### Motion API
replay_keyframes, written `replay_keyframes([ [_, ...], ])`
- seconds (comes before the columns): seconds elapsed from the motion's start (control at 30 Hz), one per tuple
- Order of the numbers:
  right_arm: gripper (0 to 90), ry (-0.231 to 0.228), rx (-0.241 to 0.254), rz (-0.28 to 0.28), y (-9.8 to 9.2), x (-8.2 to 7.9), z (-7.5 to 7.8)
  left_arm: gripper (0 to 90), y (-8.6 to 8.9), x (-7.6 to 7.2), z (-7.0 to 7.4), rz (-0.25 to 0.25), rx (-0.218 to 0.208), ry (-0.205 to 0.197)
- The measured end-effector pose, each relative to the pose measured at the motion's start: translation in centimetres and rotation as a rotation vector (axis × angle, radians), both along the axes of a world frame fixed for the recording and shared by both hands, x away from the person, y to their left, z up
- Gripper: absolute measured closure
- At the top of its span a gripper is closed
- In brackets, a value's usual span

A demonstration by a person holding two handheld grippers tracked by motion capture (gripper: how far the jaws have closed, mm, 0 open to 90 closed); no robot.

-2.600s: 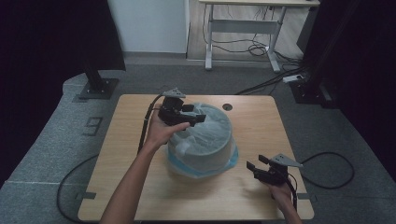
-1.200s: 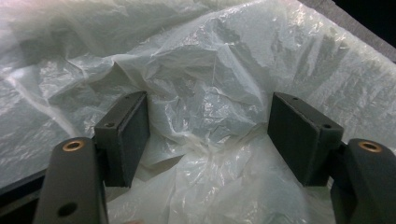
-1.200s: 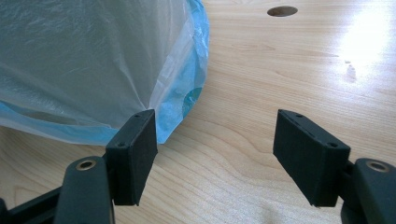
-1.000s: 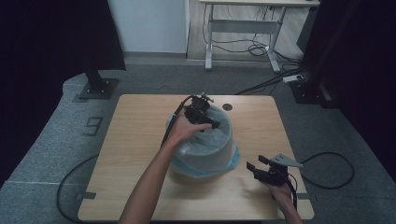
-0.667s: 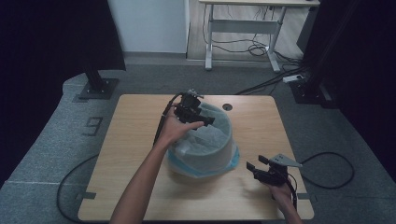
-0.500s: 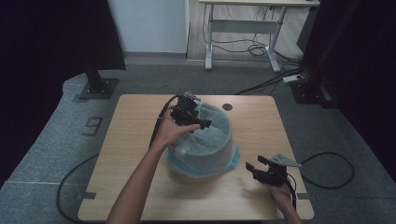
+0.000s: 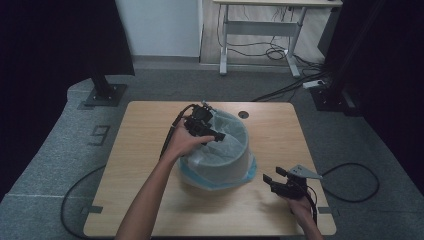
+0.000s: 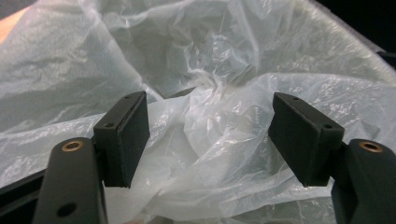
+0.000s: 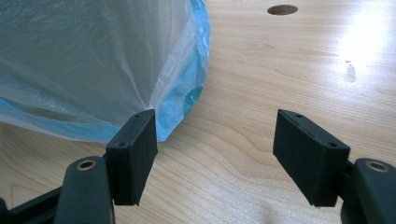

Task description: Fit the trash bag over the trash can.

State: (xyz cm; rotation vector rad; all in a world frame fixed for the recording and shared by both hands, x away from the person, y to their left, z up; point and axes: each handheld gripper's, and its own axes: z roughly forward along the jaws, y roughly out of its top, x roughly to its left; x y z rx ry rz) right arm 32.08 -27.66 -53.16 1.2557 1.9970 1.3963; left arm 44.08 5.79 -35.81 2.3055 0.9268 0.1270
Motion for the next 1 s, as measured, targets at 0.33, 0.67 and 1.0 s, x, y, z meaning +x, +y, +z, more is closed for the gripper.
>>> replay_keyframes([
  [0.33, 29.8, 0.0, 0.001, 0.001, 0.0, 0.0, 0.0, 29.4, 0.6, -0.1, 0.1, 0.005, -0.013, -0.002],
  [0.67, 29.8, 0.001, -0.001, 0.0, 0.0, 0.0, -0.1, 30.0, 3.6, 0.1, 0.9, 0.072, -0.02, -0.012],
  [1.0, 29.8, 0.008, -0.003, 0.0, -0.1, 0.1, -0.2, 31.1, 3.4, 0.7, -0.2, 0.091, 0.036, 0.026],
])
